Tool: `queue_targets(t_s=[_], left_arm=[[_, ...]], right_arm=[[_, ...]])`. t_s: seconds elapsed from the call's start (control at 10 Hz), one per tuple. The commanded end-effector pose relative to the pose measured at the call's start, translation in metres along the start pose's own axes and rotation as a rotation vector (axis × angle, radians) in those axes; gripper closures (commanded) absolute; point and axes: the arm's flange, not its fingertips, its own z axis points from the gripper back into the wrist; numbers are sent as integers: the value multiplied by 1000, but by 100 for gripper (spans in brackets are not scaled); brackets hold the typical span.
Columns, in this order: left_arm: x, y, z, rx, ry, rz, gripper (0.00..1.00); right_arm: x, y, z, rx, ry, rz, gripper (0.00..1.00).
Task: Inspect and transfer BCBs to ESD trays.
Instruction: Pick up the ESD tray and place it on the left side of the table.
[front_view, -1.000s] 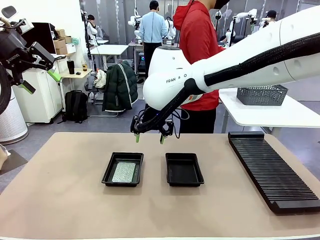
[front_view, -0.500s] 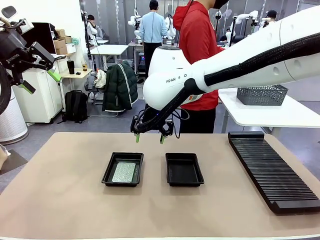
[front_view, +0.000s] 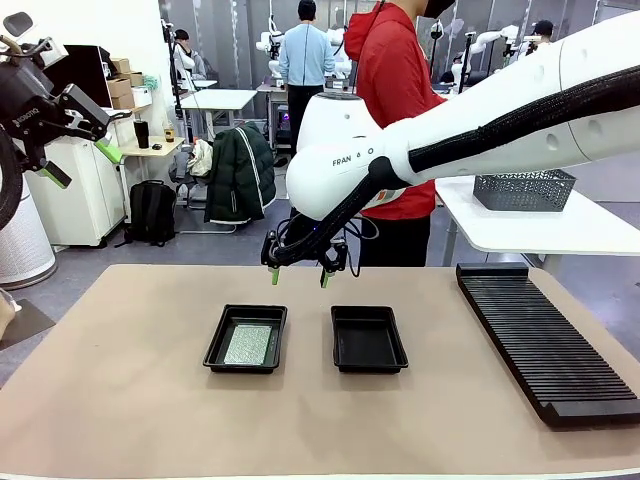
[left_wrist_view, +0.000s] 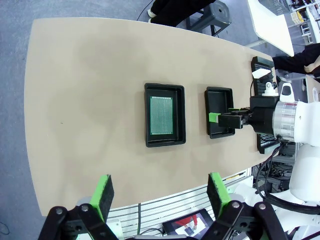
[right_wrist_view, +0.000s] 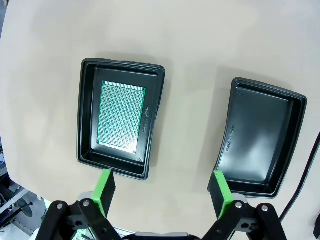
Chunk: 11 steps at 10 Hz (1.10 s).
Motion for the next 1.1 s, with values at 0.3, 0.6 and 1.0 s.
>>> queue_targets(t_s=[0.3,0.6,1.0], left_arm=[[38,-23,-53,27,95,40,0],[46,-50,-97,72,167,44,0],[45,-77,-154,148,249,69,0]], right_arm=[[2,-57,24,184,69,-196,0],[1,-94,36,315,106,-250,0],[-2,-126,43,432,94,-278,0]])
